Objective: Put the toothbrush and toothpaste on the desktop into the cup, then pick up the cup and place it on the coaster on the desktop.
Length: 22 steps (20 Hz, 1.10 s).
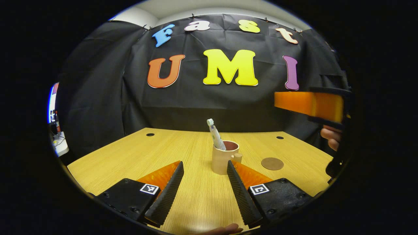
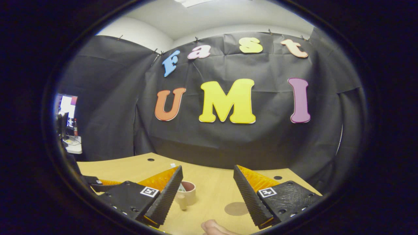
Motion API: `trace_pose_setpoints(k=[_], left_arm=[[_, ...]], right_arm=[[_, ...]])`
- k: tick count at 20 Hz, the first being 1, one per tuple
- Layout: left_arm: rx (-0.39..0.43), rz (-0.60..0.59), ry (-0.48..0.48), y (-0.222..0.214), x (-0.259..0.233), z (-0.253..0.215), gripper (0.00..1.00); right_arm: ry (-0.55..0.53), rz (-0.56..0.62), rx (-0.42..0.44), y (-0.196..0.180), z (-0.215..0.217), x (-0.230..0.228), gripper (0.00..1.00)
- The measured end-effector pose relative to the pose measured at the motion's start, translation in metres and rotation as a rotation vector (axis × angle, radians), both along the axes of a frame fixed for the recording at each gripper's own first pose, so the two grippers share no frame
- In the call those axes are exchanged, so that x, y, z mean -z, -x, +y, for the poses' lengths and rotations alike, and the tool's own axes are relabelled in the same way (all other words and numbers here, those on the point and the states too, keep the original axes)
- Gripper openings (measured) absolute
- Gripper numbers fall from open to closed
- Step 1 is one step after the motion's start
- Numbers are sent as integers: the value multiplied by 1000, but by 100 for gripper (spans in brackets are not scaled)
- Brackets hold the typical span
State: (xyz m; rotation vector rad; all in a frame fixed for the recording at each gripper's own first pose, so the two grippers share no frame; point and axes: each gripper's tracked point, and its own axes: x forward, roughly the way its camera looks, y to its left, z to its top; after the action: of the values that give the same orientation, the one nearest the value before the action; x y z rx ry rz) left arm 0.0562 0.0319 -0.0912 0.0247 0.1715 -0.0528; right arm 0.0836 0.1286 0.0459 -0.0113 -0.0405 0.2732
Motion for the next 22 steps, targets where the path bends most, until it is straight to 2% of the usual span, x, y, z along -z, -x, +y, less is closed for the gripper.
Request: trace_pose_setpoints(k=[3,7,11,13,17,22], left_arm=[[7,19,-19,-20,-15,-19,86],[-34,-3,-96,-41,-48,-29,86],[-21,37,-65,-53,-68,-47,85],[-40,64,-74,-59,-74,-48,83],[-46,223,-66,-65,-53,-57,83],[-58,443,-53,-68,1,-67,83]], right_arm=[[17,-19,31,22,-28,7,95],[10,-24,55,39,-62,12,96],[18,-47,80,41,-91,15,96],[12,-52,83,42,-102,16,96],[-57,-37,70,40,-118,15,94],[-92,-29,75,35,-138,12,96]])
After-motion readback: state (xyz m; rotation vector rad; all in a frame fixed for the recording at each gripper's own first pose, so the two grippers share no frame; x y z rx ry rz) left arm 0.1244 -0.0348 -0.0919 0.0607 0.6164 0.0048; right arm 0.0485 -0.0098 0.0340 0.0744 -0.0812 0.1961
